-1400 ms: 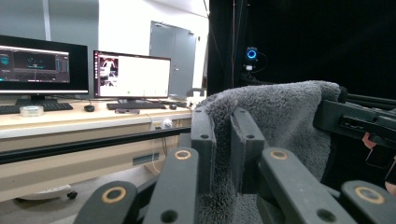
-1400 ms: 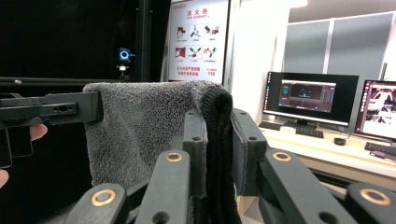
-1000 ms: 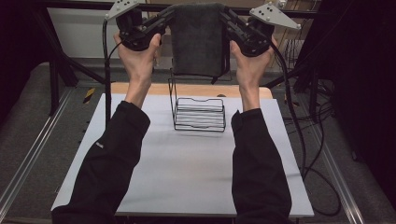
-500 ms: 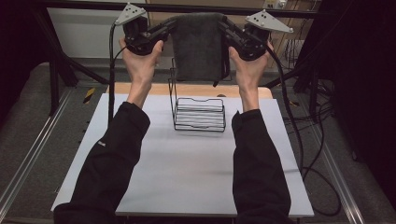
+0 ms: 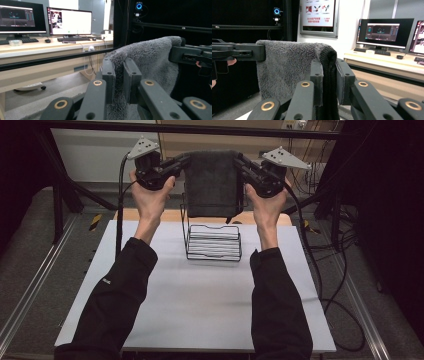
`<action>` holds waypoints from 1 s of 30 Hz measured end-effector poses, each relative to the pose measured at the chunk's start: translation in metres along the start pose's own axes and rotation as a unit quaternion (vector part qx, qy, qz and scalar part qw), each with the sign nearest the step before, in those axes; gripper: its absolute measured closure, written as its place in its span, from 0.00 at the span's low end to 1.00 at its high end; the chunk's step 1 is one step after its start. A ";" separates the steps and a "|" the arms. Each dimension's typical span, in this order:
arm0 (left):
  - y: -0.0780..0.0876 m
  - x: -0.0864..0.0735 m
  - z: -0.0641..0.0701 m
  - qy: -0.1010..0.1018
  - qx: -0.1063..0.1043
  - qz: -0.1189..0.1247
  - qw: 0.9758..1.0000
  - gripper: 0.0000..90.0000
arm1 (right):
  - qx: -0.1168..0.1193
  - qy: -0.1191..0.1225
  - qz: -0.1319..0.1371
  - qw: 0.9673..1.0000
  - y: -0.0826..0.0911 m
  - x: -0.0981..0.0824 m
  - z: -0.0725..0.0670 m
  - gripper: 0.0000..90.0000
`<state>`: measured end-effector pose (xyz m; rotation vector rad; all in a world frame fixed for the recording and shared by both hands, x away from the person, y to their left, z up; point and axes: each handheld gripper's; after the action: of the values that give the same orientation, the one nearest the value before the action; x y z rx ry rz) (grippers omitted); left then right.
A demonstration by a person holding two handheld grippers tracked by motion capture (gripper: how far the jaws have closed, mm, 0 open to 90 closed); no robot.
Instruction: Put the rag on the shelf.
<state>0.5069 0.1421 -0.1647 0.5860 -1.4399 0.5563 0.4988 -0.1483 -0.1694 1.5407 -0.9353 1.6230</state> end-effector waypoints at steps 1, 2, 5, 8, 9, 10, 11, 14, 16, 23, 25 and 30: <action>0.000 -0.002 0.000 0.000 0.000 -0.004 1.000 0.90 | 0.001 -0.002 -0.002 1.000 0.000 -0.002 0.000 0.87; 0.000 -0.003 0.001 0.001 0.000 -0.006 1.000 0.90 | 0.001 -0.002 -0.004 1.000 0.001 -0.005 0.000 0.87; 0.000 -0.008 0.000 0.002 -0.001 -0.008 1.000 0.90 | 0.004 -0.003 -0.009 1.000 0.002 -0.010 0.000 0.87; 0.000 -0.014 0.000 -0.001 -0.002 -0.017 1.000 0.90 | 0.004 -0.004 -0.015 1.000 0.003 -0.014 0.000 0.87; 0.000 -0.015 0.000 0.000 -0.002 -0.018 1.000 0.90 | 0.005 -0.004 -0.018 1.000 0.003 -0.016 0.001 0.87; 0.000 -0.016 0.000 0.001 -0.003 -0.019 1.000 0.90 | 0.005 -0.005 -0.018 1.000 0.004 -0.017 0.000 0.87; 0.001 -0.018 0.001 0.002 -0.004 -0.019 1.000 0.90 | 0.006 -0.004 -0.018 1.000 0.004 -0.019 0.000 0.87; 0.002 -0.021 0.002 -0.004 -0.008 -0.023 1.000 0.90 | 0.007 -0.006 -0.022 1.000 0.007 -0.024 0.001 0.87; 0.002 -0.023 0.004 -0.009 -0.004 -0.026 1.000 0.90 | 0.009 -0.004 -0.023 1.000 0.009 -0.027 0.001 0.87; 0.006 -0.029 0.009 -0.012 -0.016 -0.031 0.999 0.90 | 0.013 -0.001 -0.027 1.000 0.017 -0.033 0.000 0.87; 0.007 -0.030 0.009 -0.011 -0.018 -0.033 0.999 0.90 | 0.015 -0.002 -0.027 1.000 0.018 -0.035 0.000 0.87; 0.010 -0.034 0.011 -0.011 -0.024 -0.039 0.999 0.90 | 0.018 -0.005 -0.030 0.999 0.020 -0.039 0.000 0.87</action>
<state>0.4902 0.1416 -0.1978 0.6083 -1.4421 0.4537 0.4826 -0.1584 -0.2092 1.5868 -0.8614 1.5992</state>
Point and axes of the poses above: each handheld gripper's, and its own axes: y roughly backward along the jaws, x roughly out of its top, z roughly to its right, and after that the axes turned 6 degrees about -x, right-handed
